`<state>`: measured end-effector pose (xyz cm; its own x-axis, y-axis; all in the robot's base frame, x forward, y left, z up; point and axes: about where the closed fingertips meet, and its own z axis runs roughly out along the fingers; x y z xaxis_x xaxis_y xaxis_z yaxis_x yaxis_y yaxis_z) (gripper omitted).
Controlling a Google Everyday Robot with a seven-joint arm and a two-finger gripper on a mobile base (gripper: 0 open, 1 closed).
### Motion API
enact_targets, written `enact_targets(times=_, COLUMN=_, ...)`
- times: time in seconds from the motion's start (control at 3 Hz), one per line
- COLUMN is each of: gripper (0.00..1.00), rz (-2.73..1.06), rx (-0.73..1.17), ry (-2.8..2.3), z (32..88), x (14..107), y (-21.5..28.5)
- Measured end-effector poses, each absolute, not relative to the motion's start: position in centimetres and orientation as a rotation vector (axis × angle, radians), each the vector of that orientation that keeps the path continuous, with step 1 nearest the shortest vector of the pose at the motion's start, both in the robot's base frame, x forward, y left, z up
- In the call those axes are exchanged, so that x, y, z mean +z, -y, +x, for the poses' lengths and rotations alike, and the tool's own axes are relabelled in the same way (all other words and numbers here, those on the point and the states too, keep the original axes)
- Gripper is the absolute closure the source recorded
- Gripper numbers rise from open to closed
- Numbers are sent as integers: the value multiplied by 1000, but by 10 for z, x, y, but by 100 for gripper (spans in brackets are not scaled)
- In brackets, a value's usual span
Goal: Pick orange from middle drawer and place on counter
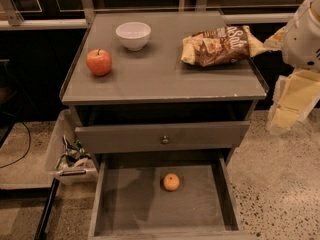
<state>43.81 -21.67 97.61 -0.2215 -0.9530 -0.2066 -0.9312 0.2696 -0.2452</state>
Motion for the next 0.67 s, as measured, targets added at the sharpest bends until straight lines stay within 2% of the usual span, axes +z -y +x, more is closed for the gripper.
enact_targets(times=0.67, gripper=0, rz=-1718, rx=-93, ry=-2247, z=435, x=965, y=216)
